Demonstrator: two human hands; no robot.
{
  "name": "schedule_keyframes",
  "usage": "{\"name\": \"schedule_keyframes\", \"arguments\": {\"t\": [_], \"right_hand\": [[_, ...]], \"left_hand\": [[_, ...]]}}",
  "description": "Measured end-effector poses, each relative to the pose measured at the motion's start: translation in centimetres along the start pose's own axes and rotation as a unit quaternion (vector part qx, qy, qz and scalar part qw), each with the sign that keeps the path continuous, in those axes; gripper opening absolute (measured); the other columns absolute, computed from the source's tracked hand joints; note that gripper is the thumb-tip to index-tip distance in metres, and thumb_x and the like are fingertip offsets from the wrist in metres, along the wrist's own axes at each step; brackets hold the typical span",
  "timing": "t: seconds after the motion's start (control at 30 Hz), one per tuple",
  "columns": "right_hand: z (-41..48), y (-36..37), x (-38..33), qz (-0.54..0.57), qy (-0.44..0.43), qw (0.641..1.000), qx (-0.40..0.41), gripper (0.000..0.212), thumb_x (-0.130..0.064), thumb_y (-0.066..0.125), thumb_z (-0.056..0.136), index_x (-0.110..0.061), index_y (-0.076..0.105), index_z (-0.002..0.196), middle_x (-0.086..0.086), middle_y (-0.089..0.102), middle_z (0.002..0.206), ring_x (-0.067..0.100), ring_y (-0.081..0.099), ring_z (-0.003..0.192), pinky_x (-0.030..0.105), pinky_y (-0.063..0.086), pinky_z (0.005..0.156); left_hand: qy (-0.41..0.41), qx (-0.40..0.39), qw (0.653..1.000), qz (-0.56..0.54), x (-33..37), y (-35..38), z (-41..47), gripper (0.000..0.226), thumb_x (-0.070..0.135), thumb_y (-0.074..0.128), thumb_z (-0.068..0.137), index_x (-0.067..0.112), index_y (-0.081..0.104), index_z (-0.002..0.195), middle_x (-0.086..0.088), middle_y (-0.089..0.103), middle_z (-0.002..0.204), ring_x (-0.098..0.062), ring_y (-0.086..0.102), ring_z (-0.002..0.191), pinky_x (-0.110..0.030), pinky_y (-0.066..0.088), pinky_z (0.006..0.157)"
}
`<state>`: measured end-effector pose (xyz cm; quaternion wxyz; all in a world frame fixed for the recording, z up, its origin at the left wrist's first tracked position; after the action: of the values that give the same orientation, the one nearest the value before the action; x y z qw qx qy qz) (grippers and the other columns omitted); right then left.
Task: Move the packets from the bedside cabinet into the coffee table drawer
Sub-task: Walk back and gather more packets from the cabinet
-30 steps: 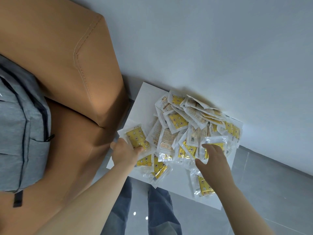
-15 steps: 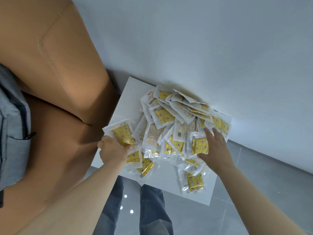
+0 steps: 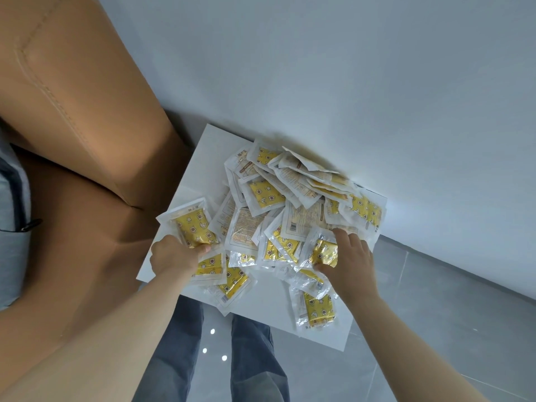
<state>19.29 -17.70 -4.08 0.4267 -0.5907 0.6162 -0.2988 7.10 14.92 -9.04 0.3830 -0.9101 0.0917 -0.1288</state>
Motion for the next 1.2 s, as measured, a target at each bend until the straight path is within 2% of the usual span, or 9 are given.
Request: {"name": "schedule_keyframes", "arguments": {"t": [0.13, 0.3, 0.43, 0.63, 0.8, 0.9, 0.97, 1.1, 1.2], "right_hand": [[-0.2, 0.2, 0.0, 0.013, 0.007, 1.0, 0.005, 0.068, -0.036, 0.085, 0.066, -0.013, 0.053, 0.122, 0.006, 0.055, 0.112, 0.029, 0.049, 0.106, 0.037, 0.041, 0.091], [-0.4, 0.5, 0.2, 0.061, 0.033, 0.998, 0.001, 0.077, -0.041, 0.086, 0.064, -0.017, 0.049, 0.127, 0.005, 0.048, 0.127, 0.029, 0.048, 0.114, 0.04, 0.044, 0.094], [-0.9, 1.1, -0.3, 0.088, 0.044, 0.995, -0.002, 0.078, -0.041, 0.086, 0.064, -0.02, 0.046, 0.127, 0.002, 0.055, 0.123, 0.025, 0.048, 0.115, 0.041, 0.042, 0.098], [-1.7, 1.9, -0.2, 0.184, 0.132, 0.974, -0.021, 0.103, -0.039, 0.088, 0.063, -0.023, 0.026, 0.143, -0.001, 0.052, 0.133, 0.028, 0.052, 0.122, 0.053, 0.038, 0.107], [-2.3, 2.6, -0.2, 0.231, 0.169, 0.955, -0.074, 0.08, -0.045, 0.086, 0.06, -0.024, 0.046, 0.126, -0.005, 0.061, 0.118, 0.024, 0.06, 0.107, 0.048, 0.052, 0.092], [-2.3, 2.6, -0.7, 0.262, 0.16, 0.948, -0.079, 0.066, -0.047, 0.082, 0.063, -0.023, 0.056, 0.119, -0.003, 0.062, 0.111, 0.023, 0.06, 0.103, 0.046, 0.054, 0.088], [-2.2, 2.5, -1.7, 0.274, 0.14, 0.948, -0.083, 0.049, -0.04, 0.078, 0.071, -0.019, 0.061, 0.112, 0.0, 0.061, 0.107, 0.024, 0.06, 0.099, 0.045, 0.053, 0.086], [-2.1, 2.1, -3.2, 0.269, 0.124, 0.954, -0.044, 0.035, -0.03, 0.073, 0.082, -0.011, 0.062, 0.109, -0.001, 0.055, 0.112, 0.022, 0.055, 0.101, 0.038, 0.05, 0.084], [-2.1, 1.9, -4.0, 0.293, 0.126, 0.947, -0.032, 0.022, -0.028, 0.073, 0.082, -0.017, 0.061, 0.097, -0.004, 0.056, 0.105, 0.022, 0.054, 0.095, 0.032, 0.044, 0.074]], "left_hand": [[-0.002, 0.011, 1.0, 0.0, 0.1, 0.0, -0.4, 0.068, 0.059, 0.076, 0.064, 0.005, 0.058, 0.101, -0.016, 0.062, 0.101, -0.029, 0.063, 0.087, -0.037, 0.053, 0.07], [-0.004, 0.015, 0.999, -0.031, -0.2, 0.1, -0.7, 0.059, 0.048, 0.077, 0.071, 0.003, 0.057, 0.103, -0.015, 0.061, 0.1, -0.024, 0.056, 0.081, -0.032, 0.046, 0.062], [0.004, 0.008, 0.997, -0.07, -0.6, -0.4, -0.6, 0.052, 0.035, 0.079, 0.074, 0.001, 0.054, 0.105, -0.008, 0.055, 0.093, -0.026, 0.057, 0.09, -0.033, 0.043, 0.067], [0.025, -0.019, 0.989, -0.143, -1.1, -1.1, -1.0, 0.056, 0.025, 0.082, 0.071, 0.006, 0.053, 0.115, -0.006, 0.063, 0.108, -0.028, 0.062, 0.102, -0.04, 0.049, 0.081], [0.016, -0.019, 0.982, -0.189, -1.3, -2.8, -2.7, 0.064, 0.018, 0.081, 0.072, 0.005, 0.048, 0.125, -0.007, 0.058, 0.106, -0.028, 0.06, 0.098, -0.036, 0.045, 0.078], [0.035, -0.053, 0.983, -0.174, -1.8, -2.4, -3.3, 0.033, 0.016, 0.078, 0.075, 0.005, 0.063, 0.101, -0.003, 0.065, 0.088, -0.025, 0.064, 0.085, -0.025, 0.044, 0.062], [0.05, -0.065, 0.984, -0.159, -1.9, -2.2, -3.6, 0.016, 0.016, 0.076, 0.076, 0.007, 0.067, 0.085, -0.002, 0.065, 0.076, -0.023, 0.064, 0.075, -0.023, 0.041, 0.055], [0.048, -0.066, 0.985, -0.151, -2.3, -2.0, -4.2, 0.016, 0.017, 0.076, 0.075, 0.005, 0.067, 0.081, -0.006, 0.067, 0.075, -0.019, 0.063, 0.069, -0.028, 0.048, 0.059], [0.042, -0.068, 0.984, -0.161, -2.3, -2.0, -4.4, 0.015, 0.019, 0.077, 0.075, 0.008, 0.068, 0.082, -0.004, 0.068, 0.077, -0.019, 0.064, 0.071, -0.028, 0.048, 0.061]]}}
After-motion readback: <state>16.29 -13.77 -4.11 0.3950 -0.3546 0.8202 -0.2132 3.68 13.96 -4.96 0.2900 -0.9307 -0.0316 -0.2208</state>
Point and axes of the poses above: each hand's wrist, its own z-axis towards the middle knuckle, its own y-axis out of the palm, x = y × z, the point moved 7 cm from there along z, towards the middle knuckle
